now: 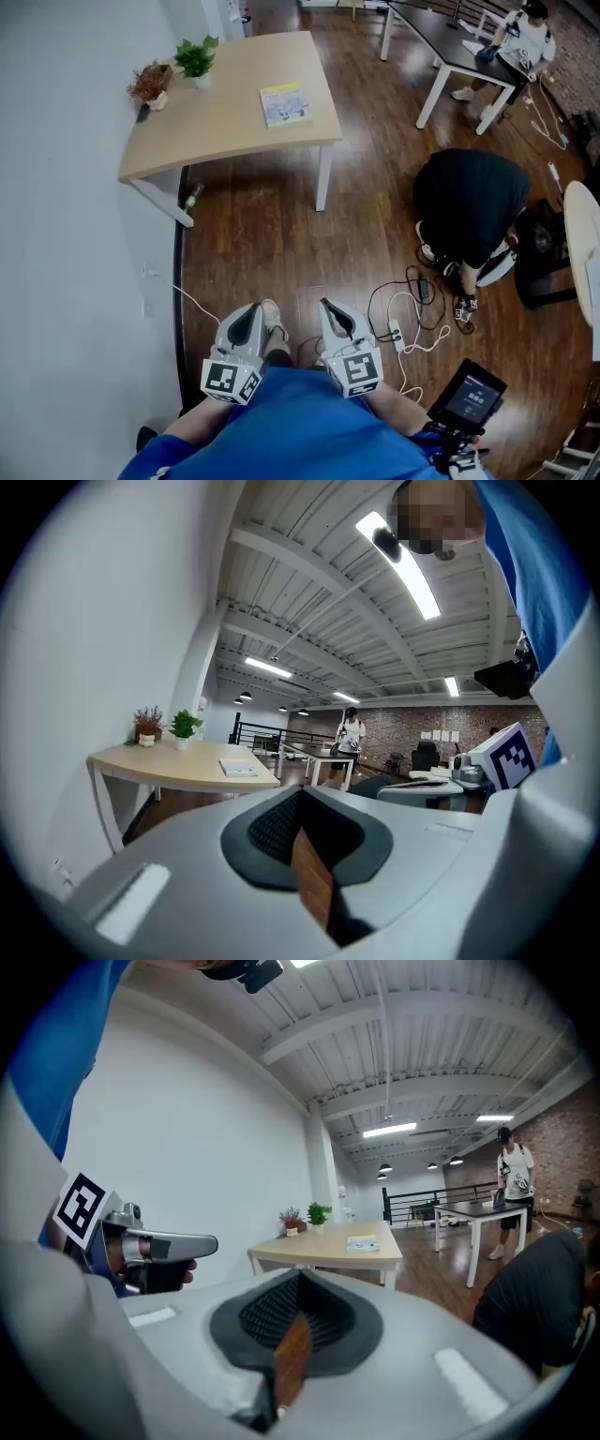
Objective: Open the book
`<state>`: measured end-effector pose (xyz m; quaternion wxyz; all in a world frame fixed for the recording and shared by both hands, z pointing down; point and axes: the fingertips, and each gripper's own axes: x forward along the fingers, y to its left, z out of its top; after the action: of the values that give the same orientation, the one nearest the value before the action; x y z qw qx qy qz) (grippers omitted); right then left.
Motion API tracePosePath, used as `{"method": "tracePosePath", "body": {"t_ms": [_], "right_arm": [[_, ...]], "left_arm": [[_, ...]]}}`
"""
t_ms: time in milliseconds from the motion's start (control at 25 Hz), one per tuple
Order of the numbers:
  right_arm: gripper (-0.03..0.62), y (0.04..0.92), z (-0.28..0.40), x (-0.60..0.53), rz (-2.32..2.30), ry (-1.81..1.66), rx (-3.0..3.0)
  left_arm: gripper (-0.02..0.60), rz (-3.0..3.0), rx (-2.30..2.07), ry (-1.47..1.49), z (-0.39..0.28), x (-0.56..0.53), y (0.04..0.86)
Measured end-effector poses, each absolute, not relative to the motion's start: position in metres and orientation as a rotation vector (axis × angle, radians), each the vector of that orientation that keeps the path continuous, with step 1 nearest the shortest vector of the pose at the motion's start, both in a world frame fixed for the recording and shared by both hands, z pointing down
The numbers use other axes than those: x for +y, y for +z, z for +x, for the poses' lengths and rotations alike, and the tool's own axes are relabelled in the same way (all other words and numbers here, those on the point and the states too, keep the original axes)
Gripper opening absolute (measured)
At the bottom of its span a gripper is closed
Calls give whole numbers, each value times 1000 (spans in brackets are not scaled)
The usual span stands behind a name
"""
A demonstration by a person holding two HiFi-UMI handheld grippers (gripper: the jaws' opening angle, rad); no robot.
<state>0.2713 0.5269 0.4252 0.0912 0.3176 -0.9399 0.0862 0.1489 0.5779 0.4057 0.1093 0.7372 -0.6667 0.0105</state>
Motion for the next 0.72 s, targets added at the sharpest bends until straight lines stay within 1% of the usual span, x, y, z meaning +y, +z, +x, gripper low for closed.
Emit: {"method": "tracePosePath", "body": {"t_ms": [240,560,720], "right_arm": [[2,432,226,461,963,246,-2761],[2,421,132,373,1015,238,-2719],[2,420,96,344,1027,230,-2701]], "left_arm": [[6,2185,-1939,-4,100,509,408],[6,2211,-1893,-36,3,423,399],[7,2223,-1873,-54,-32,394,400]]}}
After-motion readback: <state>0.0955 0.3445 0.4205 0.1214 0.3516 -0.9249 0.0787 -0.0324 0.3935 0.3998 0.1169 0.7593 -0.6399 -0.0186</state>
